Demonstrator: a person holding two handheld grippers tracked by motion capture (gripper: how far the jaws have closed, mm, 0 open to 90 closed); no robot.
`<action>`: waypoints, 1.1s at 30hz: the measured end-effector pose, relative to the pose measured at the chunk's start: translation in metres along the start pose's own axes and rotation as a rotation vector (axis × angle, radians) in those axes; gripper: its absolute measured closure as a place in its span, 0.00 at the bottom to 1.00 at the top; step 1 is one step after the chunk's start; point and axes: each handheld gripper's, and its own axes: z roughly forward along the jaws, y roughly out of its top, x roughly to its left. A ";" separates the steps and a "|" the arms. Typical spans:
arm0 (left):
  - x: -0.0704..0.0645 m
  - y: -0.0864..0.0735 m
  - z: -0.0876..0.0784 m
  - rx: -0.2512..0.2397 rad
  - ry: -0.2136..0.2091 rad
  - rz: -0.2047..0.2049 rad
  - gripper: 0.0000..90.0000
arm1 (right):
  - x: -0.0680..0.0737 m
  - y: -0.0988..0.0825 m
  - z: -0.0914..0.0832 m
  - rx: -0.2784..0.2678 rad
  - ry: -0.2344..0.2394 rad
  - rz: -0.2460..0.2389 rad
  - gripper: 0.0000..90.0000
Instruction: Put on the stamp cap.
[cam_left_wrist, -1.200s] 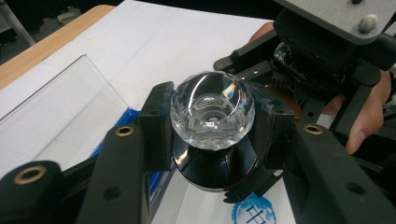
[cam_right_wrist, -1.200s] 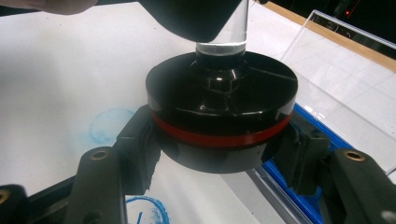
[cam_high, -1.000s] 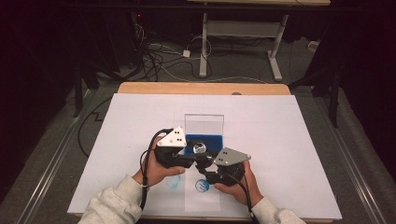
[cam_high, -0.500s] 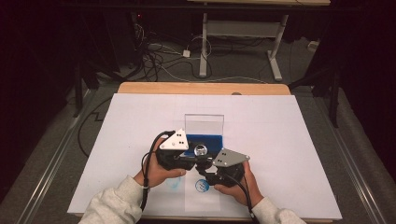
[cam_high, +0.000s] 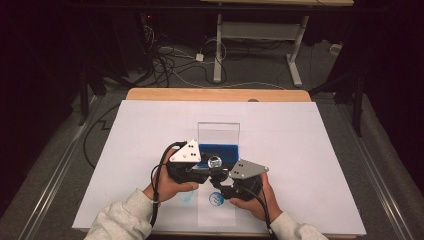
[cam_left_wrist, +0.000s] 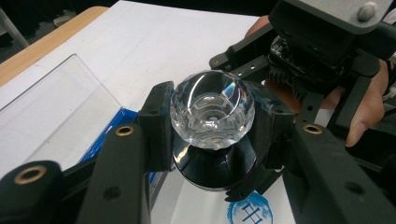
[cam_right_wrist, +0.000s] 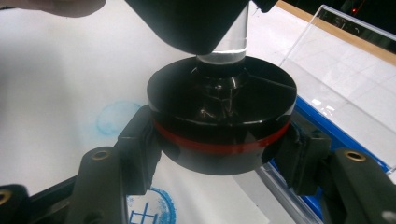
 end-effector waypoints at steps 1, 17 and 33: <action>0.000 0.000 0.001 0.007 -0.004 0.003 0.61 | 0.000 0.000 0.000 -0.006 0.003 0.007 0.43; -0.004 0.001 0.001 0.031 0.017 0.027 0.61 | 0.001 -0.004 0.002 -0.003 -0.009 -0.014 0.43; -0.005 0.004 -0.007 0.018 0.028 0.039 0.61 | 0.006 -0.007 0.004 0.005 -0.015 -0.047 0.42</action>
